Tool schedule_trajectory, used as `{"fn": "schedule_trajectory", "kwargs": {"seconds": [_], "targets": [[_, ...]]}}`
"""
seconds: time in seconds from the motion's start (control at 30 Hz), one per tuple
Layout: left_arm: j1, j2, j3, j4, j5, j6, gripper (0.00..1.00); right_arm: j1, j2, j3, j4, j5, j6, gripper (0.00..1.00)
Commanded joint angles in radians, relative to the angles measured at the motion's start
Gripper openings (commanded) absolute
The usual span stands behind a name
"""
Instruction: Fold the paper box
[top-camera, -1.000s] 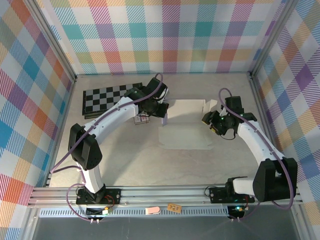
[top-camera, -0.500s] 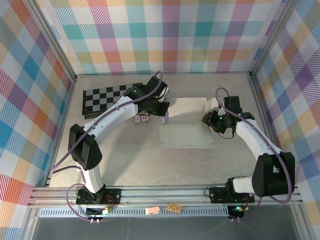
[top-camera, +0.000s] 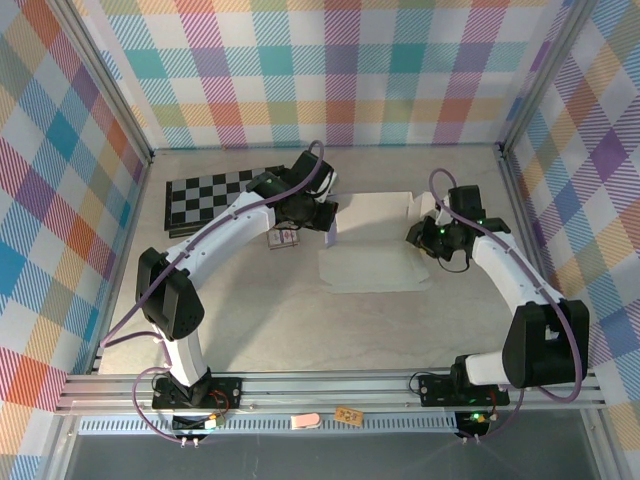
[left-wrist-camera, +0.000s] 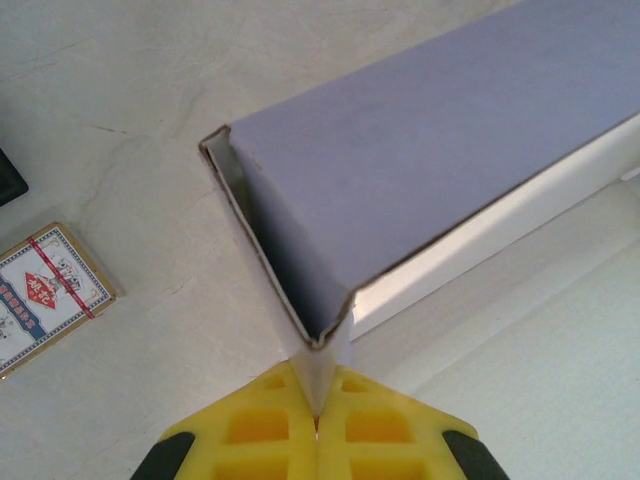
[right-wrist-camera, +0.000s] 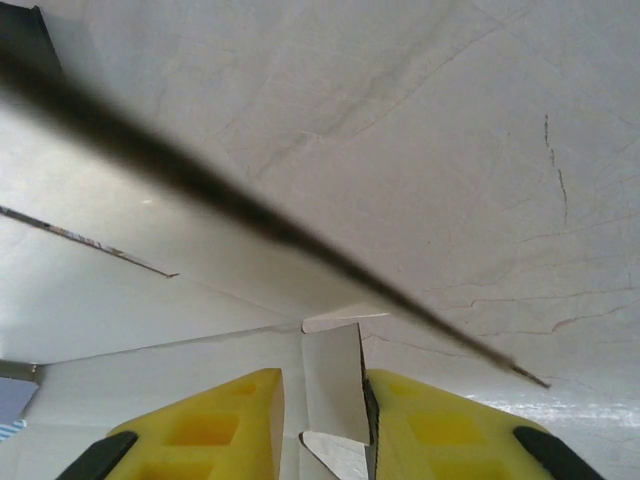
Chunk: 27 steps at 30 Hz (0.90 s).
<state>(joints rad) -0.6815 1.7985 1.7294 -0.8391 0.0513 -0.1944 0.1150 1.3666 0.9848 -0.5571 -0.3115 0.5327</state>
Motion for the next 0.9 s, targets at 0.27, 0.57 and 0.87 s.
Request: {"fn": "schedule_trajectory", "kwargs": {"seconds": [0.27,0.57,0.87], "targets": [[0.003,-0.014,0.039,0.002,0.039,-0.005,0.00,0.066,0.034,0.115,-0.061,0.038,-0.144,0.27],[0.002,-0.006,0.052,0.010,0.050,-0.005,0.00,0.120,0.065,0.162,-0.073,0.065,-0.212,0.28],[0.002,0.004,0.061,0.004,0.038,-0.005,0.00,0.166,0.053,0.161,-0.059,0.138,-0.238,0.28]]}}
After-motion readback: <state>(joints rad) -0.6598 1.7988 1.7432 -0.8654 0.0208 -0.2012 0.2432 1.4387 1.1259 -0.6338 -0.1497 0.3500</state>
